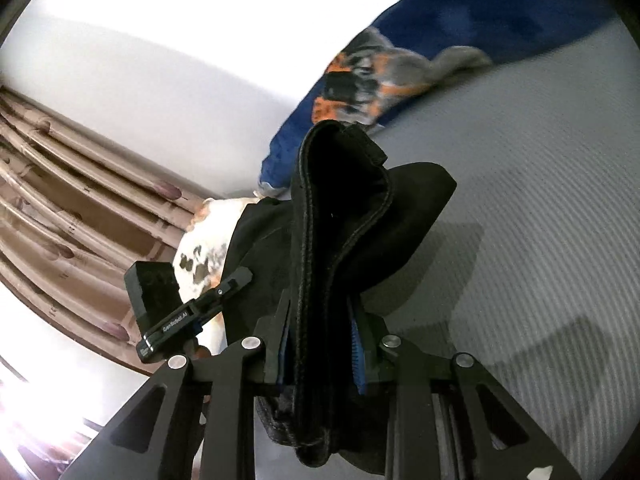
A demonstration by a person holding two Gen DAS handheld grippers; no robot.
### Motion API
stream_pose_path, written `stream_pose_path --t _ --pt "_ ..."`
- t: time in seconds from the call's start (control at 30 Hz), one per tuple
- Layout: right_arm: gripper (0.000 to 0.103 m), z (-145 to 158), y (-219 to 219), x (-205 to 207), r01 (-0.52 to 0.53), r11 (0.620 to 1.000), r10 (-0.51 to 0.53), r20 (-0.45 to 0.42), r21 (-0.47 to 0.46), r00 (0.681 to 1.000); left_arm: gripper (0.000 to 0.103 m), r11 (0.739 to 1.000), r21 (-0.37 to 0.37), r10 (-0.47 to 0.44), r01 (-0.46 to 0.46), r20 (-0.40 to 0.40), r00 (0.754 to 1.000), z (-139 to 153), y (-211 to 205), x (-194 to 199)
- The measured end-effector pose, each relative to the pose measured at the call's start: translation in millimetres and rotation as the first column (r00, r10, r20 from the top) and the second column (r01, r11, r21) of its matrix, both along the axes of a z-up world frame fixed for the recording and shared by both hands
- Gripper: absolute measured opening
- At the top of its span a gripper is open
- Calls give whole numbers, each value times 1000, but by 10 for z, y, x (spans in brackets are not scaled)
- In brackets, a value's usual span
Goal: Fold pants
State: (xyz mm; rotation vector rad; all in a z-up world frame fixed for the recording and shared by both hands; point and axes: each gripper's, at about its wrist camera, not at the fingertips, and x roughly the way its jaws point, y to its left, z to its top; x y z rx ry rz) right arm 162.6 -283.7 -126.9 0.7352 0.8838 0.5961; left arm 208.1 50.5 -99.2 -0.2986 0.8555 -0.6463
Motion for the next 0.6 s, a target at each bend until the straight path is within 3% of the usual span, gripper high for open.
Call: stream_pose_path --t 0.17,0.37,0.43,0.5,0.53,0.57,0.6 --pt "23 -171 313 662 -27 999 26 -17 -21 1000 19 995 62 79 -79 8 997 -113 276 533" --pt "23 -468 483 1010 -7 999 4 -55 -46 998 19 978 166 126 -125 6 992 -458 481 1037" --pt "23 -452 504 1039 7 994 -11 -37 -106 999 22 975 181 131 -132 20 991 -524 442 1076" --pt "25 -450 558 1038 18 982 -27 -46 -189 999 39 963 219 154 -156 22 988 -591 449 1084" --pt "33 -454 582 1026 30 969 -44 -52 -245 998 44 956 239 170 -172 28 985 -610 450 1076" --pt "47 -451 613 1009 48 948 -68 -54 -314 996 59 936 285 199 -206 52 979 -622 441 1049" --pt "48 -412 644 945 82 917 -104 -35 -390 994 79 907 342 234 -247 81 969 -621 431 1020"
